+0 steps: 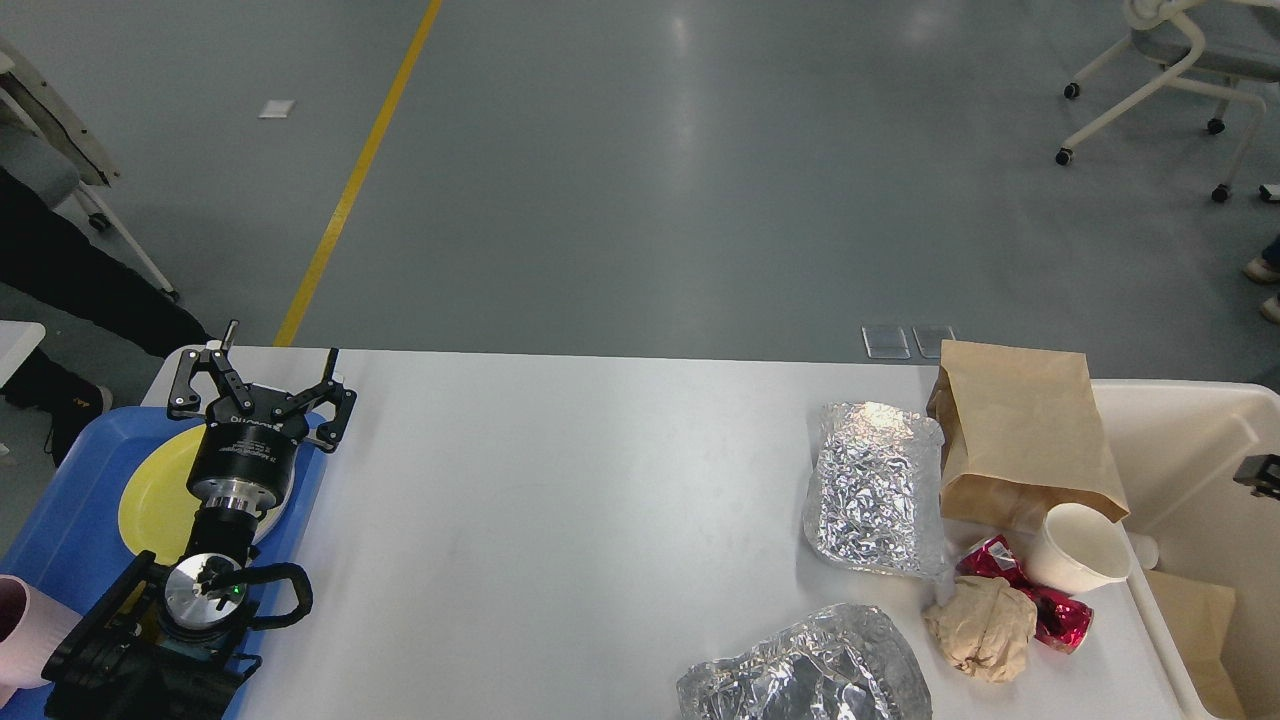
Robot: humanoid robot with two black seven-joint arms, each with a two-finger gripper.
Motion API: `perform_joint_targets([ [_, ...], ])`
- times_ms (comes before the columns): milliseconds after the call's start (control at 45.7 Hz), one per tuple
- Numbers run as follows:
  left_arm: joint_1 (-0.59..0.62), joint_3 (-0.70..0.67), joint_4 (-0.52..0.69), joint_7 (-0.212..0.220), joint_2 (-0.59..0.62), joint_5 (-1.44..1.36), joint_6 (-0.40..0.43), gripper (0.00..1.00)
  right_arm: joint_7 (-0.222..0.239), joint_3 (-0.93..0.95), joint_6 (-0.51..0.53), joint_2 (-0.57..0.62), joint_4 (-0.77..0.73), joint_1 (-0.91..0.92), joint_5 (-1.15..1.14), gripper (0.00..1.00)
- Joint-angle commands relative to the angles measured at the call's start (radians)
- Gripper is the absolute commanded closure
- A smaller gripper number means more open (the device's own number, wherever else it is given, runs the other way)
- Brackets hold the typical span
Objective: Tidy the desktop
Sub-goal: 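Open the right gripper and raise it out of the bin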
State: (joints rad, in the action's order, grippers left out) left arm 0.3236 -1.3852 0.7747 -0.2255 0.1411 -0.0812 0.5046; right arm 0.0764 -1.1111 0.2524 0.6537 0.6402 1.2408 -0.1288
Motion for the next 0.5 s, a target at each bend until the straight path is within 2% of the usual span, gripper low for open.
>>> perform_joint_targets([
  [0, -0.001, 0.0, 0.0, 0.0, 0.0, 0.0, 0.0, 0.04, 0.008, -0.144, 0.169, -0.097, 0.093, 0.254, -0.005, 0.0],
  [175, -0.001, 0.0, 0.0, 0.0, 0.0, 0.0, 0.0, 0.04, 0.023, -0.219, 0.471, -0.278, 0.162, 0.52, 0.0, 0.0],
  [219, -0.001, 0.0, 0.0, 0.0, 0.0, 0.0, 0.0, 0.04, 0.023, -0.219, 0.536, -0.327, 0.232, 0.632, 0.0, 0.0],
  [350, -0.001, 0.0, 0.0, 0.0, 0.0, 0.0, 0.0, 0.04, 0.025, -0.194, 0.547, -0.385, 0.493, 0.859, 0.012, 0.0],
  [482, -0.001, 0.0, 0.0, 0.0, 0.0, 0.0, 0.0, 0.04, 0.026, -0.133, 0.538, -0.385, 0.706, 0.983, 0.012, 0.0],
])
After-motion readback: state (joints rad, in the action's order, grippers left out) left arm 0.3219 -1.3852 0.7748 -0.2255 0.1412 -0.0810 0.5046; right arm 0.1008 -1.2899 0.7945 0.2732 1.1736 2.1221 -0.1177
